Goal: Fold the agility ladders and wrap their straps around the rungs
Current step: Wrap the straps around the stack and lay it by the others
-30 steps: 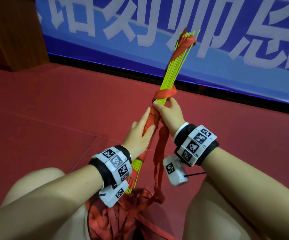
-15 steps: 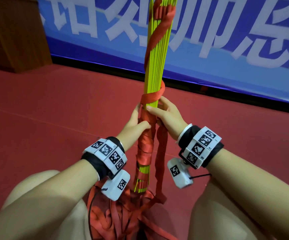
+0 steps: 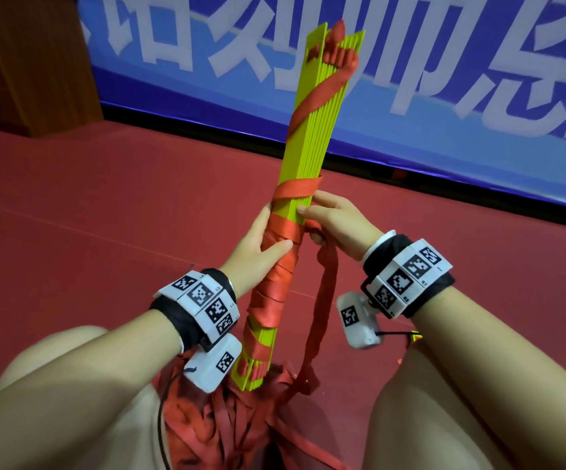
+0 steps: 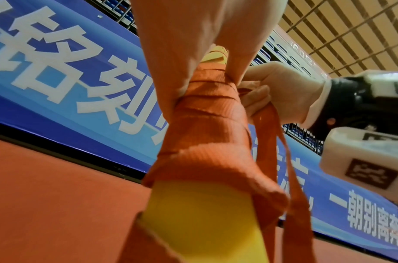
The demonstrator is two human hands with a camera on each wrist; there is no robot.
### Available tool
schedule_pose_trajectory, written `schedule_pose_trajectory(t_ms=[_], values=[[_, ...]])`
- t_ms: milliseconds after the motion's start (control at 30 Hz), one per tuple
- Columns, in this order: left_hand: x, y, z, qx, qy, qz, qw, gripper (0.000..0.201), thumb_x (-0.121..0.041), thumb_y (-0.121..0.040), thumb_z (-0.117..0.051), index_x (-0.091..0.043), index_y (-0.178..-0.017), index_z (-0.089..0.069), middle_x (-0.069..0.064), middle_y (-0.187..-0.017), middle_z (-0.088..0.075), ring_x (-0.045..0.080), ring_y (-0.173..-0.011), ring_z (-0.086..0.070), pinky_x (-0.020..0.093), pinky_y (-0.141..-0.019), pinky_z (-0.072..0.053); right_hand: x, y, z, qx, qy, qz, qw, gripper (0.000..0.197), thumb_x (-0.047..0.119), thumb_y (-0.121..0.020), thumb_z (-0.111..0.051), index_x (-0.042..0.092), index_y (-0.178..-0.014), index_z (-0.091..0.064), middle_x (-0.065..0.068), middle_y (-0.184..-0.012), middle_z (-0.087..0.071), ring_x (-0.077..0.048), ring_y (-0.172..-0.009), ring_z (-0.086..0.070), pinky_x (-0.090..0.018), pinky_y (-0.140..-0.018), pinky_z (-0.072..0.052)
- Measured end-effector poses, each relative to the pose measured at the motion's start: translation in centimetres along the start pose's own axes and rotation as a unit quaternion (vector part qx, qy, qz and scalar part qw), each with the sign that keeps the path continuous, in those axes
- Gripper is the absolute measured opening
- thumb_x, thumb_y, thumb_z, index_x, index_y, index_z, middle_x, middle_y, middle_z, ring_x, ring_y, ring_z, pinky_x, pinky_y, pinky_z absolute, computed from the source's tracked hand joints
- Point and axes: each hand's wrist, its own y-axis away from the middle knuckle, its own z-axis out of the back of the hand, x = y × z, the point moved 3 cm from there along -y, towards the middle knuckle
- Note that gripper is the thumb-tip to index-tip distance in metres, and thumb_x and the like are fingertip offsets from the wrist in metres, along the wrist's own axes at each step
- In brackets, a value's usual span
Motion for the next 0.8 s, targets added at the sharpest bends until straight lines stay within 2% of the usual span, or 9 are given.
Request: schedule_pose_trajectory(t_ms=[133, 200, 267, 300, 400, 467, 567, 667, 800], values=[[-0.1, 0.3, -0.1, -0.004, -0.058, -0.009, 0.998, 0.071, -0.034, -0.08, -0.064, -0.045, -0.14, -0.027, -0.017, -0.132, -0.052, 0.0, -0.119, -0.053, 0.024, -0.105, -0.039, -0.5, 0.4, 0.2, -0.026, 0.038, -0.01, 0.999, 0.023, 0.01, -0.097, -0.052, 0.007, -0.118, -0.059, -0.009, -0.068, -0.046, -0.008, -0.035, -0.034, -0.017, -0.035, -0.028], [-0.2, 0.3, -0.2, -0.009, -0.071, -0.018, 0.997, 0.073, -0.023, -0.088, -0.064, -0.033, -0.148, -0.023, -0.023, -0.131, -0.046, -0.01, -0.119, -0.046, 0.011, -0.103, -0.033, -0.6, 0.6, 0.2, -0.056, 0.021, -0.003, 0.998, 0.03, 0.008, -0.096, -0.052, 0.011, -0.126, -0.055, -0.006, -0.062, -0.043, -0.006, -0.032, -0.03, -0.016, -0.032, -0.025], [-0.3, 0.2, -0.2, -0.028, -0.076, -0.023, 0.996, 0.071, -0.014, -0.091, -0.064, -0.031, -0.146, -0.023, -0.027, -0.127, -0.044, -0.02, -0.111, -0.044, 0.001, -0.096, -0.033, -0.9, 0.6, 0.3, -0.096, 0.006, -0.001, 0.995, 0.04, 0.008, -0.094, -0.056, 0.014, -0.133, -0.05, -0.002, -0.056, -0.044, -0.006, -0.032, -0.029, -0.016, -0.032, -0.024], [-0.2, 0.2, -0.4, -0.036, -0.068, -0.02, 0.997, 0.071, -0.014, -0.091, -0.065, -0.032, -0.147, -0.025, -0.023, -0.13, -0.047, -0.018, -0.112, -0.046, 0.006, -0.099, -0.036, -1.1, 0.5, 0.3, -0.118, 0.006, -0.003, 0.993, 0.046, 0.01, -0.093, -0.059, 0.015, -0.137, -0.047, 0.001, -0.057, -0.047, -0.006, -0.034, -0.031, -0.017, -0.033, -0.026], [0.0, 0.4, -1.0, -0.06, -0.031, -0.004, 0.998, 0.082, -0.04, -0.078, -0.068, -0.03, -0.149, -0.03, -0.006, -0.143, -0.05, 0.007, -0.129, -0.049, 0.038, -0.112, -0.038, -1.5, 0.1, 0.4, -0.17, 0.017, -0.006, 0.985, 0.061, 0.019, -0.088, -0.067, 0.015, -0.143, -0.04, 0.001, -0.082, -0.052, 0.003, -0.048, -0.039, -0.011, -0.043, -0.031], [0.2, 0.2, -1.1, -0.072, -0.019, 0.004, 0.997, 0.087, -0.046, -0.072, -0.069, -0.032, -0.149, -0.031, -0.003, -0.142, -0.052, 0.013, -0.13, -0.05, 0.044, -0.111, -0.039, -1.3, 0.0, 0.5, -0.182, 0.008, 0.002, 0.983, 0.059, 0.018, -0.088, -0.067, 0.014, -0.142, -0.043, 0.003, -0.083, -0.05, 0.006, -0.043, -0.044, -0.008, -0.043, -0.033], [-0.2, 0.0, -1.0, -0.087, -0.028, -0.01, 0.996, 0.077, -0.026, -0.079, -0.073, -0.033, -0.145, -0.035, -0.006, -0.133, -0.057, 0.01, -0.121, -0.056, 0.033, -0.105, -0.044, -0.6, 0.2, 0.3, -0.169, 0.013, 0.007, 0.986, 0.047, 0.017, -0.093, -0.059, 0.015, -0.138, -0.047, 0.001, -0.07, -0.053, 0.0, -0.034, -0.043, -0.015, -0.039, -0.034], [0.1, -0.1, -0.9, -0.074, -0.055, -0.004, 0.996, 0.073, -0.01, -0.086, -0.069, -0.031, -0.147, -0.035, -0.011, -0.121, -0.062, 0.003, -0.107, -0.061, 0.016, -0.094, -0.047, -0.3, 0.6, -0.3, -0.146, 0.013, 0.008, 0.989, 0.049, 0.024, -0.094, -0.055, 0.022, -0.141, -0.041, -0.001, -0.071, -0.058, -0.011, -0.041, -0.048, -0.021, -0.044, -0.04], [0.2, 0.3, -1.1, -0.029, -0.077, 0.006, 0.997, 0.069, -0.006, -0.095, -0.053, -0.034, -0.151, -0.024, -0.011, -0.131, -0.054, 0.003, -0.11, -0.055, 0.006, -0.088, -0.041, -1.1, 0.8, -0.6, -0.145, 0.015, 0.023, 0.989, 0.051, 0.021, -0.095, -0.056, 0.027, -0.142, -0.037, 0.002, -0.073, -0.058, -0.006, -0.039, -0.048, -0.019, -0.044, -0.04]])
